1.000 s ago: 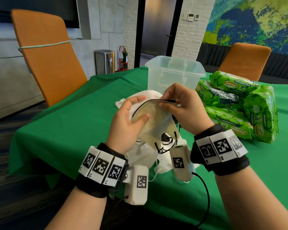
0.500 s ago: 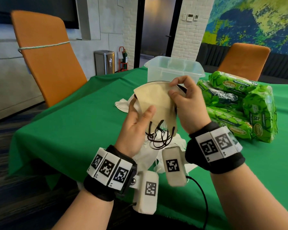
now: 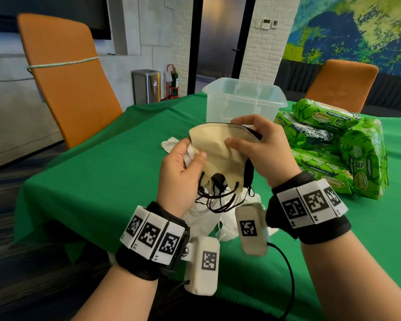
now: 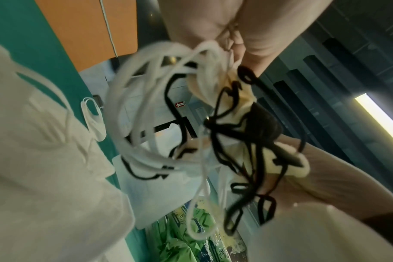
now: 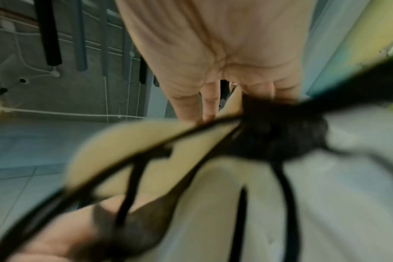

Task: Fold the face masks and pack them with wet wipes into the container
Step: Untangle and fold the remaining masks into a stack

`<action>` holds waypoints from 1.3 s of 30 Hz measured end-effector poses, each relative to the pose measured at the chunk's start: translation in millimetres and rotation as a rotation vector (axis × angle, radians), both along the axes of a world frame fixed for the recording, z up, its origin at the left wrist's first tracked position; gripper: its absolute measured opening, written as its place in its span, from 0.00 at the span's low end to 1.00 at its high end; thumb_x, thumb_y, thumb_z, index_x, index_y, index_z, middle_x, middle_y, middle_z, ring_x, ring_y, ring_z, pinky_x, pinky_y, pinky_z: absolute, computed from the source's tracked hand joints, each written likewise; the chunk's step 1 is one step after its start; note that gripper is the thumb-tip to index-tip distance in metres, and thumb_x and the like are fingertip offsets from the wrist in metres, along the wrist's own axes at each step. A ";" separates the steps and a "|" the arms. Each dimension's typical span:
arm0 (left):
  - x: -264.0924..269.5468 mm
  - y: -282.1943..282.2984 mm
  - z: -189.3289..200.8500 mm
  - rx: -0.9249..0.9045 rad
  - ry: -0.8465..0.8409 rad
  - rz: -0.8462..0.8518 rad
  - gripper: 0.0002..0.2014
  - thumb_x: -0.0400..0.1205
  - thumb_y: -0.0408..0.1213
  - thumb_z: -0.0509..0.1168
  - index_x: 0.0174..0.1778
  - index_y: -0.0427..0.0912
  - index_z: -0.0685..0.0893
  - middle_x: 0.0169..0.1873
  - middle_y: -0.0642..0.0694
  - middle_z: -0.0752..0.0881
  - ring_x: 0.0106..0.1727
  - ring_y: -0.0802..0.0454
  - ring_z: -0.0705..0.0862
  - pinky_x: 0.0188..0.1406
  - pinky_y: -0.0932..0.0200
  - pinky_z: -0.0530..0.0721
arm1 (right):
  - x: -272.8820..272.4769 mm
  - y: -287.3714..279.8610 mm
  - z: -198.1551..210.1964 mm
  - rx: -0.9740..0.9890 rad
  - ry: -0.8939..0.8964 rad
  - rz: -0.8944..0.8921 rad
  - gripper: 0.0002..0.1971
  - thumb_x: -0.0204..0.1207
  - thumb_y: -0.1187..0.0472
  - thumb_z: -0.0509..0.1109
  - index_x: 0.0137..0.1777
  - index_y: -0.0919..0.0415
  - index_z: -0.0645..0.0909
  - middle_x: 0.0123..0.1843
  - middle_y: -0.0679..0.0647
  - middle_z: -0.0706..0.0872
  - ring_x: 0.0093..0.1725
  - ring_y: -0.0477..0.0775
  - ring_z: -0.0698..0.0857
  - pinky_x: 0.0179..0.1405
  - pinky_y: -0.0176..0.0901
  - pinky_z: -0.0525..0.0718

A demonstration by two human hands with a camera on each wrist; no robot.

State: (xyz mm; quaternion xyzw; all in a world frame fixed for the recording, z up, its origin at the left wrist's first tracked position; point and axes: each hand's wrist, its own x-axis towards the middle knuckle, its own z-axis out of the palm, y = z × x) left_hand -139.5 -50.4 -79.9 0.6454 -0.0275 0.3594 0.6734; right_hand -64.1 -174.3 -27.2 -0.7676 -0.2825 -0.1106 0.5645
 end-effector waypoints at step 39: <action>-1.9 -3.8 -4.9 0.001 0.005 -0.070 0.22 0.84 0.36 0.54 0.66 0.71 0.70 0.62 0.44 0.82 0.57 0.33 0.81 0.64 0.37 0.76 | 0.3 5.0 -8.8 0.180 0.178 0.070 0.15 0.71 0.75 0.70 0.35 0.55 0.73 0.30 0.50 0.78 0.28 0.43 0.74 0.29 0.33 0.74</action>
